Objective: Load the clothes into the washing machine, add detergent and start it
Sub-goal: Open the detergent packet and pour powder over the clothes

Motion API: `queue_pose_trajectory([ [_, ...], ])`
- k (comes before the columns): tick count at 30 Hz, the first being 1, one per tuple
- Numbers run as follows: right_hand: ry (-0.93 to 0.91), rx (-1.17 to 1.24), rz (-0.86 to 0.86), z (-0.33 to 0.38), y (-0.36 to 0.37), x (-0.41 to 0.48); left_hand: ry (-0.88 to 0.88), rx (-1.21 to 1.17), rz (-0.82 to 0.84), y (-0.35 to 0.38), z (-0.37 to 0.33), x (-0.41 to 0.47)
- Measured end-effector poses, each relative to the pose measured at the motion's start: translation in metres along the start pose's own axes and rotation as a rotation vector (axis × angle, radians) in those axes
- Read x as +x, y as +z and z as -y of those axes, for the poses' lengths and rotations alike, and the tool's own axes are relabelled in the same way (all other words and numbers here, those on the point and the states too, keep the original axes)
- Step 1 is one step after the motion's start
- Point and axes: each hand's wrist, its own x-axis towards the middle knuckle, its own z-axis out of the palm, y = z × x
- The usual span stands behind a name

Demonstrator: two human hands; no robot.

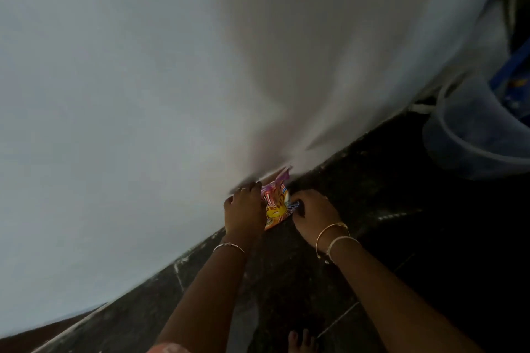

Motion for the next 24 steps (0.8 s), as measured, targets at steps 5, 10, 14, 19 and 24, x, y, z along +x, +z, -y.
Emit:
queue_pose_trajectory([
  [5,0.013,0.018,0.031,-0.020,0.025,0.043,0.036,0.086,-0.099,0.037,0.002,0.024],
  [10,0.021,0.053,0.023,-0.018,0.031,0.049,0.009,0.083,-0.116,0.036,-0.002,0.033],
  [14,0.048,0.065,0.016,-0.014,0.016,0.035,0.031,0.000,-0.033,0.030,-0.014,0.009],
  [19,0.112,0.124,-0.025,-0.013,-0.019,-0.002,0.121,-0.099,-0.055,-0.004,-0.025,-0.034],
  [24,0.250,0.333,-0.064,-0.007,-0.050,-0.056,0.197,-0.169,-0.088,-0.065,-0.039,-0.095],
])
